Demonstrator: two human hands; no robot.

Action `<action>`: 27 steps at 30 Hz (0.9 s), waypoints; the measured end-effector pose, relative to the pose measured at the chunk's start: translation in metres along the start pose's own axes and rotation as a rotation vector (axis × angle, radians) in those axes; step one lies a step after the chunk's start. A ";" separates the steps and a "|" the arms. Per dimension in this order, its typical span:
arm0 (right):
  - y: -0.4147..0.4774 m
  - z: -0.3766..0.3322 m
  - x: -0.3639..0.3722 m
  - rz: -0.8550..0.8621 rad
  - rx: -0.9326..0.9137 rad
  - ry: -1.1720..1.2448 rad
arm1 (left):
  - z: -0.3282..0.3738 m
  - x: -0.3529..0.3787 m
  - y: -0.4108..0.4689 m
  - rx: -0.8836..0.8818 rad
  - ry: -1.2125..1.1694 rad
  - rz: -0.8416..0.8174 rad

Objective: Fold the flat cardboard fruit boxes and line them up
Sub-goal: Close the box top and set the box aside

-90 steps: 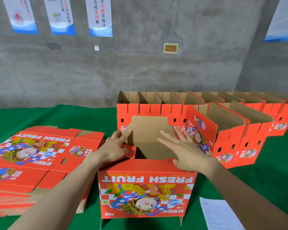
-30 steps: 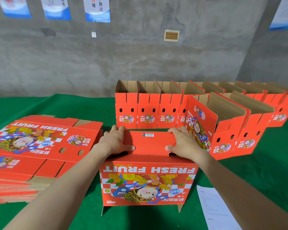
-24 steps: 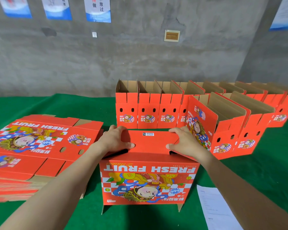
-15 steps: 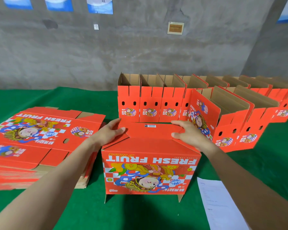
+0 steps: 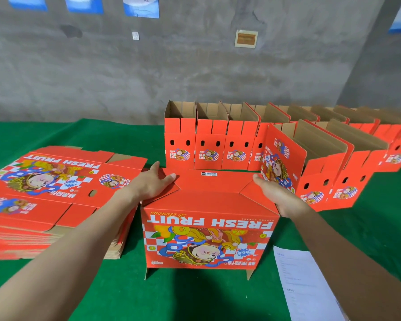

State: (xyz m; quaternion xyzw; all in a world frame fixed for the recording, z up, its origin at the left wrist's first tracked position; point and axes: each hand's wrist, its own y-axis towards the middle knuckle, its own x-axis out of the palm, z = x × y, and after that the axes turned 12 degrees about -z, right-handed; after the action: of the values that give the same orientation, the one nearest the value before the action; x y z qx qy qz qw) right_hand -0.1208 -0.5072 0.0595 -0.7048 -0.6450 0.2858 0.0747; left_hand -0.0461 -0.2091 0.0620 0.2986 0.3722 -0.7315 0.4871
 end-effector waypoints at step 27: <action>-0.012 -0.013 -0.005 -0.125 -0.361 0.708 | -0.024 -0.016 -0.016 0.353 -0.825 0.041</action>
State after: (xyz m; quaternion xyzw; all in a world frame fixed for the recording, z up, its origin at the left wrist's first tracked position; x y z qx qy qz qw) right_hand -0.1246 -0.5061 0.0777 -0.7210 -0.6608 -0.0977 0.1842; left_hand -0.0533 -0.1772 0.0655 0.0675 0.0102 -0.8320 0.5506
